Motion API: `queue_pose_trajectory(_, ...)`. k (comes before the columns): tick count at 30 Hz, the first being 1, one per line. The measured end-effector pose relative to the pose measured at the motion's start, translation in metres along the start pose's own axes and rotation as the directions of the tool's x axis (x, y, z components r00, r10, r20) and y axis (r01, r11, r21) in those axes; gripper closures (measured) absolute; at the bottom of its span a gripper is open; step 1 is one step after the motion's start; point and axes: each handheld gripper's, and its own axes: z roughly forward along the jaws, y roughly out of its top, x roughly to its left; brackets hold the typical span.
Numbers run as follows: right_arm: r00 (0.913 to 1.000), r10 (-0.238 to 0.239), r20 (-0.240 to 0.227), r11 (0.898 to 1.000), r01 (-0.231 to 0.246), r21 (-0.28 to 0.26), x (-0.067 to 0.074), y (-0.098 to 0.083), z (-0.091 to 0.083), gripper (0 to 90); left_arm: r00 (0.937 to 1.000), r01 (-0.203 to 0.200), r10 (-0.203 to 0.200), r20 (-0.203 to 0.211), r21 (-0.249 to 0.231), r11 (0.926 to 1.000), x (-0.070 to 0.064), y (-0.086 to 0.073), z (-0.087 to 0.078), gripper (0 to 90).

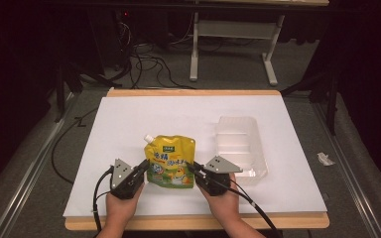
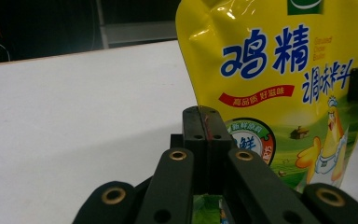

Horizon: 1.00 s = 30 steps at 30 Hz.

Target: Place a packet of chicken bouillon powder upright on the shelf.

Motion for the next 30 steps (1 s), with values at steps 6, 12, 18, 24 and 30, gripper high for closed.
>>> queue_pose_trajectory(6,0.9951,-0.015,-0.098,1.0,0.014,-0.003,0.003,0.0,-0.002,58.3,1.0,-0.002,0.002,-0.003,0.001,1.0,0.001,-0.002,-0.007,88.2)
queue_pose_trajectory(12,0.9877,-0.019,-0.155,1.0,0.019,0.003,0.002,0.006,0.003,54.9,0.9999,0.006,-0.006,-0.016,0.008,1.0,0.001,-0.004,-0.008,88.2)
queue_pose_trajectory(18,0.9752,-0.044,-0.217,0.999,0.046,0.007,0.006,0.005,-0.001,61.4,0.9998,0.014,-0.014,-0.016,0.013,0.9998,0.003,-0.004,-0.008,86.0)
queue_pose_trajectory(24,0.9681,-0.048,-0.246,0.998,0.056,0.026,0.016,0.001,0.004,60.3,0.9999,-0.003,0.003,-0.01,0.011,0.9999,-0.001,-0.003,-0.008,84.8)
queue_pose_trajectory(30,0.9627,-0.008,-0.271,0.999,0.019,0.037,0.012,0.005,0.012,72.0,1.0,0.002,-0.002,-0.009,0.013,0.9999,0.0,-0.003,-0.008,83.9)
